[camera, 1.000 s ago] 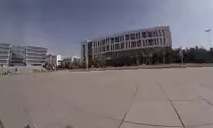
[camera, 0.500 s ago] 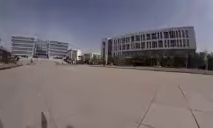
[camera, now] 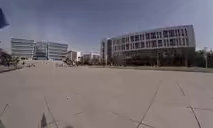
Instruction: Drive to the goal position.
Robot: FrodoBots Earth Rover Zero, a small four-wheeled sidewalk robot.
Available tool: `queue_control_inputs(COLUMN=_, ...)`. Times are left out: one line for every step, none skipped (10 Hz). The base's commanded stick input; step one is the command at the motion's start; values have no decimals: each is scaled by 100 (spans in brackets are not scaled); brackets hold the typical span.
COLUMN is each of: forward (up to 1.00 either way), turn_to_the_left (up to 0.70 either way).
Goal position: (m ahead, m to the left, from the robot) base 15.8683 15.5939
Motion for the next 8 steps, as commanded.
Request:
queue_control_inputs(forward=100, turn_to_the_left=40)
queue_control_inputs(forward=100, turn_to_the_left=15)
queue_control_inputs(forward=100, turn_to_the_left=0)
queue_control_inputs(forward=100, turn_to_the_left=0)
queue_control_inputs(forward=100, turn_to_the_left=0)
queue_control_inputs(forward=100, turn_to_the_left=0)
queue_control_inputs(forward=100, turn_to_the_left=7)
queue_control_inputs(forward=100, turn_to_the_left=27)
